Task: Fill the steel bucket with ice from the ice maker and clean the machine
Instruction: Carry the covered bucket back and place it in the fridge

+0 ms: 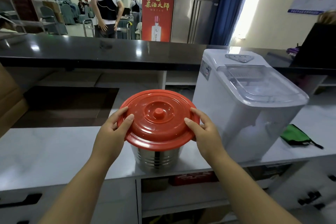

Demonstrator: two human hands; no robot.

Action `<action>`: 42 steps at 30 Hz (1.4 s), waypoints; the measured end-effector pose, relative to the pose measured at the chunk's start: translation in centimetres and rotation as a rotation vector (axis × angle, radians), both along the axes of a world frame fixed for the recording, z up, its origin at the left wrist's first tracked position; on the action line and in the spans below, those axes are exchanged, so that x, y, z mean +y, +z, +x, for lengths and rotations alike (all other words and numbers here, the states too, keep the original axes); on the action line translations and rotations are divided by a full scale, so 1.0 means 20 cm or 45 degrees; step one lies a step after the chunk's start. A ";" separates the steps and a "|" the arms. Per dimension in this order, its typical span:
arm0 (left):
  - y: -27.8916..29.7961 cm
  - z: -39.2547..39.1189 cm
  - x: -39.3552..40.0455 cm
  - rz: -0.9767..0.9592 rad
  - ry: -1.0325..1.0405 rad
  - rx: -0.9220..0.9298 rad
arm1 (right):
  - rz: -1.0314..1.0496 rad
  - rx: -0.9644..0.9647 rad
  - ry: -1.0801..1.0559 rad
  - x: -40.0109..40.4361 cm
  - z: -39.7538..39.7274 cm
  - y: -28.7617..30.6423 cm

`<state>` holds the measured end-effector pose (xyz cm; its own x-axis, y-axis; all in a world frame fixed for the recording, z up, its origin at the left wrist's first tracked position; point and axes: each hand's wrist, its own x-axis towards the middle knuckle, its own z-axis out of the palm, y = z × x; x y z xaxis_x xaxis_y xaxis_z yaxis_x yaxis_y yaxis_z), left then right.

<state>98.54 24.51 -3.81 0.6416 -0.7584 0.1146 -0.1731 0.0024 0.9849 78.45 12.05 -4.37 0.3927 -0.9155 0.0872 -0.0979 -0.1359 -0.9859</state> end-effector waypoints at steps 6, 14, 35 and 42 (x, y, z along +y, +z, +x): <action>0.01 -0.23 0.08 -0.026 0.006 -0.006 | 0.015 -0.059 0.024 0.09 -0.23 0.02; 0.05 -0.63 0.12 -0.052 -0.055 -0.018 | 0.006 -0.076 -0.065 0.19 -0.68 0.04; 0.11 -1.78 -0.17 -0.067 -0.563 -0.052 | -0.070 0.033 -0.566 0.28 -1.97 0.12; 0.11 -2.07 -0.40 -0.096 -0.721 0.001 | -0.081 0.049 -0.723 0.23 -2.25 0.15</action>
<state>57.18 16.47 -1.59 0.1373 -0.9737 0.1817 -0.1235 0.1652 0.9785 33.36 16.64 -1.39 -0.1553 -0.9772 0.1445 -0.2083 -0.1106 -0.9718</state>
